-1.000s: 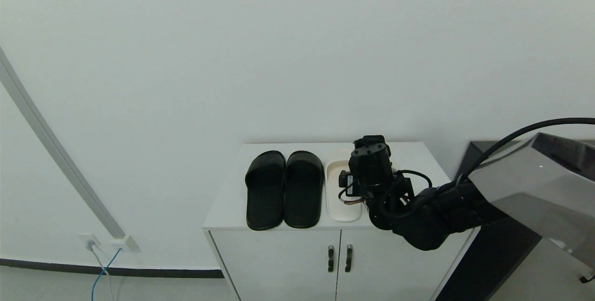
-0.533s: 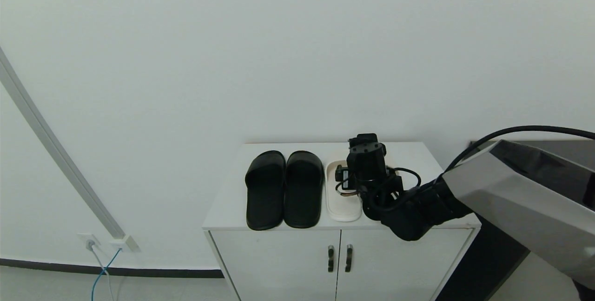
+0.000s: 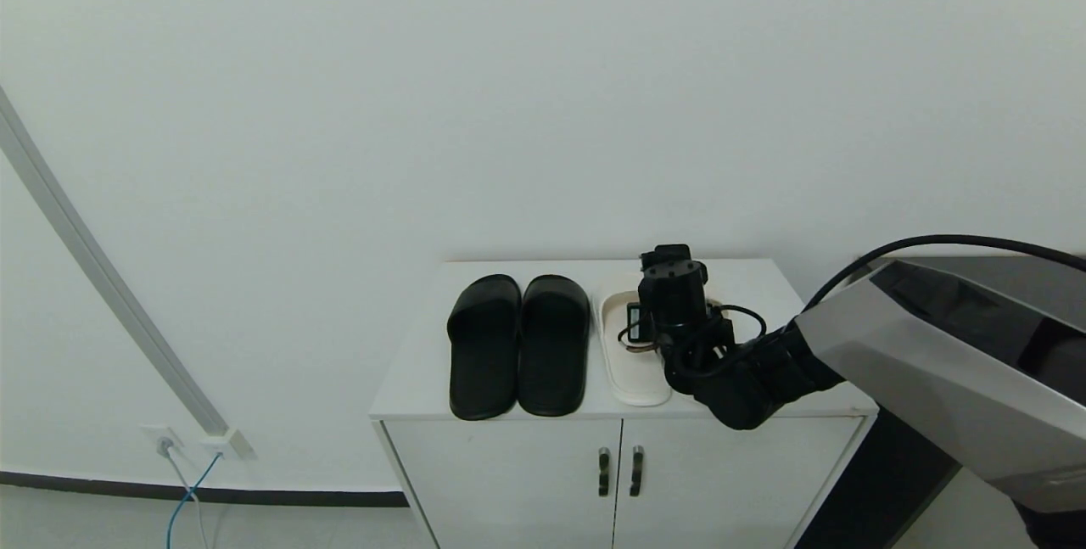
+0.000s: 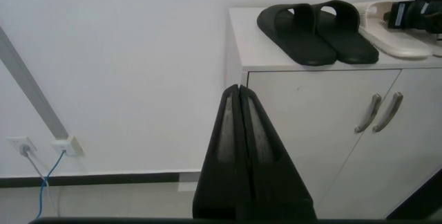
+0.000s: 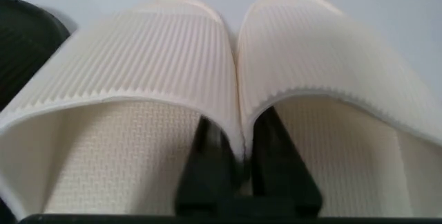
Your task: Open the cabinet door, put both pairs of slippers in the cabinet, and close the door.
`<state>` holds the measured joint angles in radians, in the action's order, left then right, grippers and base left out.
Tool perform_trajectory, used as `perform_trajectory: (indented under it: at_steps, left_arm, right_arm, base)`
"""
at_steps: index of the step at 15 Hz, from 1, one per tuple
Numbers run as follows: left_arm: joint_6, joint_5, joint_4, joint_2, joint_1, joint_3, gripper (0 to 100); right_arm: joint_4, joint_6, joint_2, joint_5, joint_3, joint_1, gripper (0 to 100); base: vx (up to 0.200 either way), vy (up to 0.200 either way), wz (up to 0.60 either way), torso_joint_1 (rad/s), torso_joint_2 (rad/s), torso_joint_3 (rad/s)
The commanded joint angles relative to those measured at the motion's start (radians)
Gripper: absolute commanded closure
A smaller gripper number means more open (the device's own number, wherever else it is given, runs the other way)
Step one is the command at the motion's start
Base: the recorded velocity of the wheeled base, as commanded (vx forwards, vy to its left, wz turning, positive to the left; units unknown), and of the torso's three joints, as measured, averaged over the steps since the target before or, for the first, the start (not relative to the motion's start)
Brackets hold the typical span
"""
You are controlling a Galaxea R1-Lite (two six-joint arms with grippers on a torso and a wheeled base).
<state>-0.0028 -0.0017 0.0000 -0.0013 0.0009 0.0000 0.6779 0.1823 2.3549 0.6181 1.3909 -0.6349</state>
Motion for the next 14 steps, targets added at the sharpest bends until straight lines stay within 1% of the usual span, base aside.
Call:
perform_trajectory:
  at_steps: [1,4,5,7,8,10,11,13,14]
  left_arm:
    - [0.0,0.0,0.0,0.001,0.001,0.0,100]
    - [0.0,0.0,0.0,0.001,0.001,0.0,100]
    - [0.0,0.0,0.0,0.001,0.001,0.0,100]
    - [0.001,0.0,0.0,0.001,0.001,0.0,100]
    - [0.001,0.0,0.0,0.001,0.001,0.0,100]
    - [0.001,0.0,0.0,0.001,0.001,0.0,100]
    - [0.001,0.0,0.0,0.001,0.001,0.0,100]
    - [0.0,0.002,0.0,0.001,0.001,0.0,100]
    - [0.001,0.002,0.0,0.001,0.001,0.0,100]
  right_arm:
    - [-0.001,0.0,-0.008,0.002,-0.003,0.0,100]
    - [-0.004,-0.001,-0.057,0.0,-0.016,0.0,100]
    - [-0.004,-0.004,-0.097,-0.017,-0.042,-0.002,100]
    - [-0.001,-0.024,-0.224,-0.113,-0.156,-0.016,100]
    - [0.0,-0.03,-0.259,-0.136,-0.191,-0.025,100]
    - [0.005,-0.061,-0.439,-0.253,-0.355,-0.081,100]
    - [0.006,-0.076,-0.508,-0.327,-0.42,-0.097,100]
    - [0.005,-0.093,-0.612,-0.434,-0.523,-0.126,100]
    - [0.006,-0.101,-0.706,-0.537,-0.613,-0.154,100]
  base:
    - [0.0,0.0,0.0,0.0,0.0,0.0]
    - [0.0,0.0,0.0,0.0,0.0,0.0]
    - [0.0,0.0,0.0,0.0,0.0,0.0]
    - [0.0,0.0,0.0,0.0,0.0,0.0]
    - [0.0,0.0,0.0,0.0,0.0,0.0]
    - [0.0,0.0,0.0,0.0,0.0,0.0]
    - [0.0,0.0,0.0,0.0,0.0,0.0]
    - [0.0,0.0,0.0,0.0,0.0,0.0]
    - [0.0,0.0,0.0,0.0,0.0,0.0]
